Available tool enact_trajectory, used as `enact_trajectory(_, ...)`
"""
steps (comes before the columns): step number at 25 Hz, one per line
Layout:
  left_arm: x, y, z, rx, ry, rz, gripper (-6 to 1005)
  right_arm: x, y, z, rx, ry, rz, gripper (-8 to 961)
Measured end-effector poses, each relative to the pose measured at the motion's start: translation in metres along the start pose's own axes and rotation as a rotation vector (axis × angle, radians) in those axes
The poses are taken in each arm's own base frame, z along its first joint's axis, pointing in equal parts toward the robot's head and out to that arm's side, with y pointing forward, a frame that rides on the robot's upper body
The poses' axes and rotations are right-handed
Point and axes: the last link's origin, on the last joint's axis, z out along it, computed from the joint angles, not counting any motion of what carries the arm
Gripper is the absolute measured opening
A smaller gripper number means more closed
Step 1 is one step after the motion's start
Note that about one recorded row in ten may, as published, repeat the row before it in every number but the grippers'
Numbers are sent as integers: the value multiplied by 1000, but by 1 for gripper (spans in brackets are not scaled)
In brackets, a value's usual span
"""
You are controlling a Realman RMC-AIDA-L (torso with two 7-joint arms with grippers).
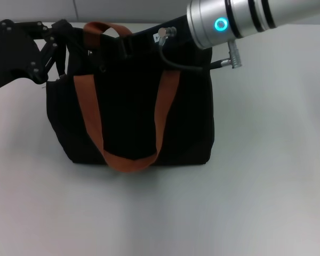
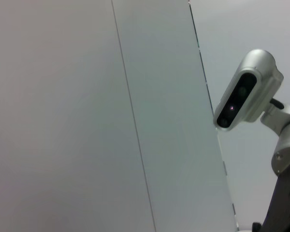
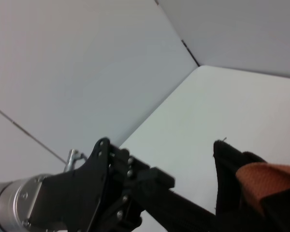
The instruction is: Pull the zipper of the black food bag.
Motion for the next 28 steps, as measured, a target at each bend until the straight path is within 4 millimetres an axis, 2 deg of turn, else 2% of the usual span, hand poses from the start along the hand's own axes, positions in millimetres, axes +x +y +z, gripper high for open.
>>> enact_trajectory(7, 1, 0, 4, -8, 6, -3, 35, 0, 11, 7, -56, -4, 7, 342)
enact_trajectory(19, 3, 1, 3, -13, 18, -5, 38, 5, 2, 5, -55, -23, 66, 343)
enact_trajectory(25, 3, 2, 3, -18, 20, -7, 39, 4, 8, 10, -102, -28, 104, 341)
enact_trajectory(28, 3, 3, 3, -22, 23, -9, 40, 5, 4, 10, -93, -30, 117, 340)
